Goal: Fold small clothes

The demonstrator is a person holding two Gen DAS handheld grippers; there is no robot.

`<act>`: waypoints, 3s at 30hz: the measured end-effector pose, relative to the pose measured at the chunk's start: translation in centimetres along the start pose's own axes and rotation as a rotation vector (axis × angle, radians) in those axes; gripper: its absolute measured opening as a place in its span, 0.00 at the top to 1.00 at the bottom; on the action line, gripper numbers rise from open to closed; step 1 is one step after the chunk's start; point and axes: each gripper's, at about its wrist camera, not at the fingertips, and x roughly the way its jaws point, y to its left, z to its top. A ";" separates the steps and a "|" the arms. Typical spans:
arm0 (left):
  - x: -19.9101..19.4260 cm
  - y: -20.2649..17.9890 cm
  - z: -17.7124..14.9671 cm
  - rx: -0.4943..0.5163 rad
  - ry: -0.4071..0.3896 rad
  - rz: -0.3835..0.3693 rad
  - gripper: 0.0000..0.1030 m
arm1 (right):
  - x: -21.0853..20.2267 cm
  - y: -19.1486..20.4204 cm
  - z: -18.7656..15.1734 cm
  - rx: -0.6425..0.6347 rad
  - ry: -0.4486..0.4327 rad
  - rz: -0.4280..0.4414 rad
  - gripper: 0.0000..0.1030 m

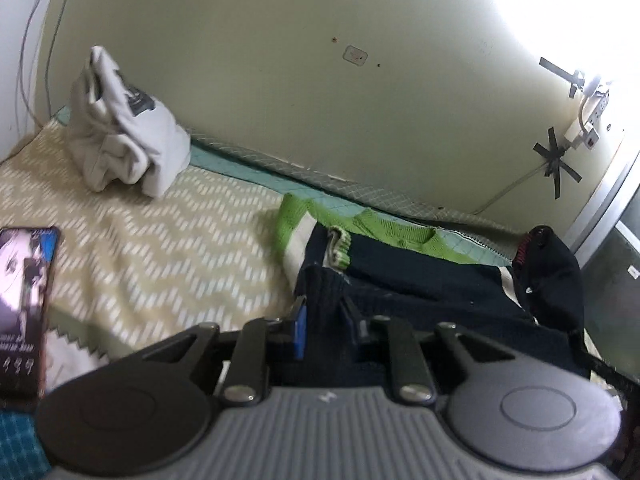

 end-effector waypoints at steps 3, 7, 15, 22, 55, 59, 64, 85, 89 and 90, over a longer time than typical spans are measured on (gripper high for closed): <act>4.0 0.2 -0.6 0.017 0.095 0.063 0.82 | 1.7 -0.2 -1.2 -0.002 0.070 -0.058 0.97; 4.6 0.8 -0.7 0.063 0.140 0.082 0.77 | 2.9 -1.8 -1.1 0.047 0.131 -0.085 0.42; 2.7 -1.2 8.6 0.103 -0.038 0.048 0.52 | 2.8 -4.7 8.3 0.097 0.049 0.055 0.46; 17.4 -7.6 13.0 0.209 0.149 0.039 0.42 | 17.4 -2.2 13.4 0.054 0.248 0.170 0.39; -2.0 -10.0 -3.2 0.331 0.015 -0.159 0.86 | -0.6 10.4 3.6 -0.442 0.058 0.266 0.89; -1.0 -8.7 -7.5 0.297 0.098 -0.126 0.80 | -1.9 10.8 -2.1 -0.438 0.128 0.218 0.88; -2.1 -6.1 -8.3 0.211 0.102 -0.152 0.62 | -2.8 11.0 -4.9 -0.433 0.134 0.180 0.69; 8.9 -1.3 1.4 0.174 0.065 0.049 0.77 | 0.6 6.3 -1.6 -0.248 0.125 -0.053 0.58; 7.4 -2.7 -0.1 0.268 0.040 0.092 0.75 | 0.1 5.5 -1.0 -0.194 0.124 -0.057 0.66; 6.5 -2.8 -0.3 0.261 0.034 0.087 0.74 | 0.2 5.4 -0.6 -0.189 0.123 -0.051 0.66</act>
